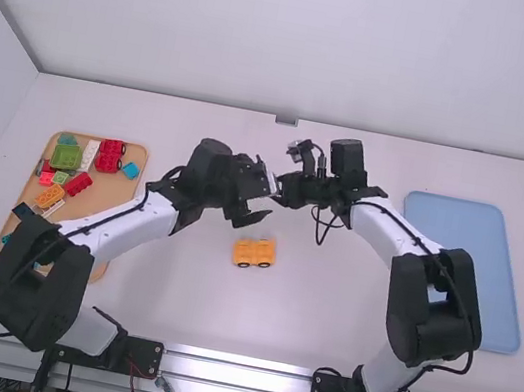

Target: Assemble lego blocks to make yellow taxi

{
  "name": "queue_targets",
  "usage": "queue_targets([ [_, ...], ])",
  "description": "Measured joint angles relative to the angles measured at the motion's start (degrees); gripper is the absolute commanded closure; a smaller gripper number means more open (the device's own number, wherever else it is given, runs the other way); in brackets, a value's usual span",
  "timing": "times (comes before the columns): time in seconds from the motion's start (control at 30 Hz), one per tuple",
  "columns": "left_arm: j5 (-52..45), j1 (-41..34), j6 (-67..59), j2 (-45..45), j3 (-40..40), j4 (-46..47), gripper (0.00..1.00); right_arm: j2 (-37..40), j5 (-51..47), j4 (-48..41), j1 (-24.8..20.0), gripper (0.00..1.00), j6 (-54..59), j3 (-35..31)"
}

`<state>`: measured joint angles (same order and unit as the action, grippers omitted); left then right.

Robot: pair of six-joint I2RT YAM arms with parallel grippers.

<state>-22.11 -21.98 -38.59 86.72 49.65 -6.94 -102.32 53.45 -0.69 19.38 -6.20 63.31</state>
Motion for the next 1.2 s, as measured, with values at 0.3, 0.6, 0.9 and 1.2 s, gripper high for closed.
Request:
queue_targets([
  [0.3, -11.5, 3.3, 1.4, -1.0, 6.2, 20.6, 0.01, 0.0, -1.8, -8.8, -0.9, 0.67, 10.3, 1.9],
  [0.6, -33.3, 13.9, -4.2, -1.4, 11.3, 25.4, 0.01, 0.0, -6.3, -39.1, -1.4, 0.70, 35.7, 17.9],
  [0.9, -48.3, 14.2, -7.9, 7.3, 11.2, 22.9, 0.01, 0.0, -9.4, -52.0, 2.6, 0.71, 55.9, 24.2],
  [1.2, -52.2, 14.2, -8.0, 10.5, 11.1, 21.5, 0.01, 0.0, -11.6, -52.2, 5.4, 0.74, 60.7, 24.2],
])
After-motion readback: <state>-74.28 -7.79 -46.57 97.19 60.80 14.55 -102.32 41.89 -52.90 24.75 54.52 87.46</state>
